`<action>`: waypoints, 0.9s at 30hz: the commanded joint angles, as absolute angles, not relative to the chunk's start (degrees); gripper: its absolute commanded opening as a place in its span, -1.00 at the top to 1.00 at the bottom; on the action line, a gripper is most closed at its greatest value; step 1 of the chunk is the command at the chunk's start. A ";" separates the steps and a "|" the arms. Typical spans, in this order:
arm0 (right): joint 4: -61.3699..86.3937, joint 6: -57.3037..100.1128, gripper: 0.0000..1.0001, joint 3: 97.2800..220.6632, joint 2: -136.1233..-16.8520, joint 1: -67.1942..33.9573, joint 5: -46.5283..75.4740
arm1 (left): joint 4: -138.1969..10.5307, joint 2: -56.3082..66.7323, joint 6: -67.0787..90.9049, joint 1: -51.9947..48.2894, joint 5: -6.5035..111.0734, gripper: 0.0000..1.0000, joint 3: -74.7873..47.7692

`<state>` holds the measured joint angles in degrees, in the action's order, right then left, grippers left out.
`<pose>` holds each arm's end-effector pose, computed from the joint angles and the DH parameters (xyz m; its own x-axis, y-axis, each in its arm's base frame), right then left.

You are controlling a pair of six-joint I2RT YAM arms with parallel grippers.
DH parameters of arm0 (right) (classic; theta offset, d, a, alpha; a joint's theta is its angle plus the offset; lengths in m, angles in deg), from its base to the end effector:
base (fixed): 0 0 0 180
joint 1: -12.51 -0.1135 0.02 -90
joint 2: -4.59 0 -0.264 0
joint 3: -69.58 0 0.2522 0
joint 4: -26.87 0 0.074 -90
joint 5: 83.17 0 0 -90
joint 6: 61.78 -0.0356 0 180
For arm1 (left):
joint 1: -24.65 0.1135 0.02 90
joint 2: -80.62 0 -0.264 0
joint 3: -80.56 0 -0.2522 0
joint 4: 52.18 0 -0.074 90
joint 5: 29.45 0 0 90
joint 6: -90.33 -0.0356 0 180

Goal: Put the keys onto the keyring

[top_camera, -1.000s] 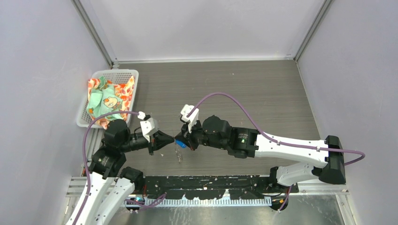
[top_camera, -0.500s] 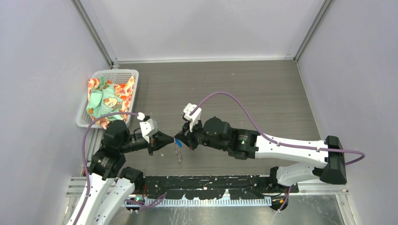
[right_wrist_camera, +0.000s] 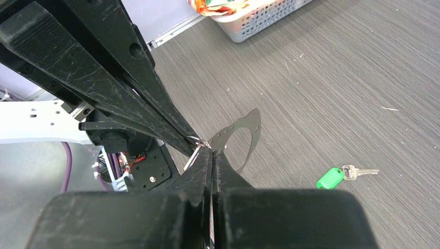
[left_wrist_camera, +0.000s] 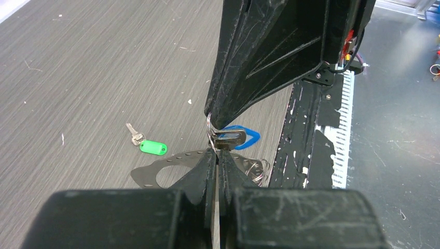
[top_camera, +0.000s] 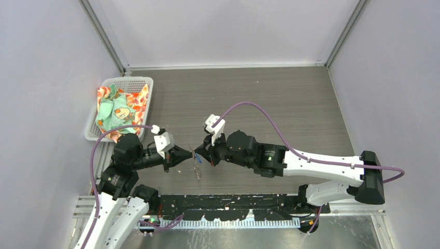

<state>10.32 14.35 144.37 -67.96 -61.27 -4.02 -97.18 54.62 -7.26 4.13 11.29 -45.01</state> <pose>0.0898 0.2847 0.3483 -0.2809 -0.1227 -0.9519 -0.8495 0.4933 0.1871 0.0820 -0.0595 0.3216 -0.1447 0.1462 -0.9786 0.9362 0.3403 -0.0876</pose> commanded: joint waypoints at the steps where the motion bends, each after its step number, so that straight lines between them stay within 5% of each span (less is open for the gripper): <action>1: 12.48 14.22 0.98 143.81 -66.14 -60.79 -7.76 | -95.60 55.57 -6.89 3.99 7.61 0.99 -44.28; 27: 11.57 12.53 0.98 140.99 -63.96 -60.66 -6.96 | -91.81 57.94 -5.97 3.99 8.40 0.99 -45.86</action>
